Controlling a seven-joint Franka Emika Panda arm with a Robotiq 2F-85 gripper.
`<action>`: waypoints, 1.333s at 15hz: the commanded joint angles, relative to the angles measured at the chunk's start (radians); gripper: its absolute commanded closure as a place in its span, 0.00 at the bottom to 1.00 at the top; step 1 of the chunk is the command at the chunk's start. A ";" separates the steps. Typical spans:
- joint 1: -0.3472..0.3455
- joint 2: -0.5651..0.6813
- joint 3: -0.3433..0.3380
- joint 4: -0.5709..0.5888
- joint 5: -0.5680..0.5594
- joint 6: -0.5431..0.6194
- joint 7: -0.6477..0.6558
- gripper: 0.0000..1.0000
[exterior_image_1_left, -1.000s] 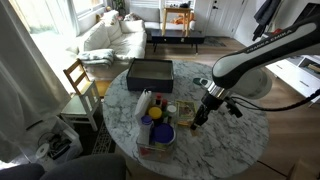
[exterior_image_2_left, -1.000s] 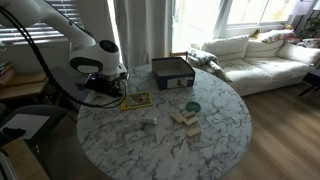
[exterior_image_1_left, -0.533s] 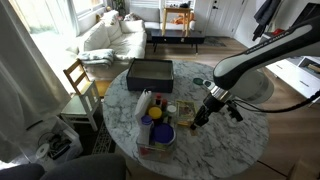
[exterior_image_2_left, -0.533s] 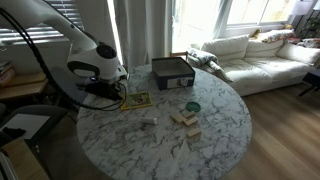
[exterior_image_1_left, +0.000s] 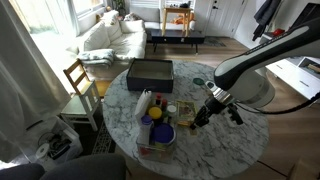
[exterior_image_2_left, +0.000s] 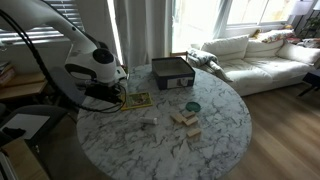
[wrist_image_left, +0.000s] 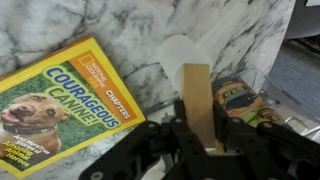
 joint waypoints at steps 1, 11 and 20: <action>0.000 -0.005 0.016 -0.025 0.082 0.046 -0.076 0.93; -0.004 -0.004 0.029 -0.050 0.226 0.041 -0.238 0.93; -0.002 0.008 0.036 -0.053 0.365 0.068 -0.338 0.93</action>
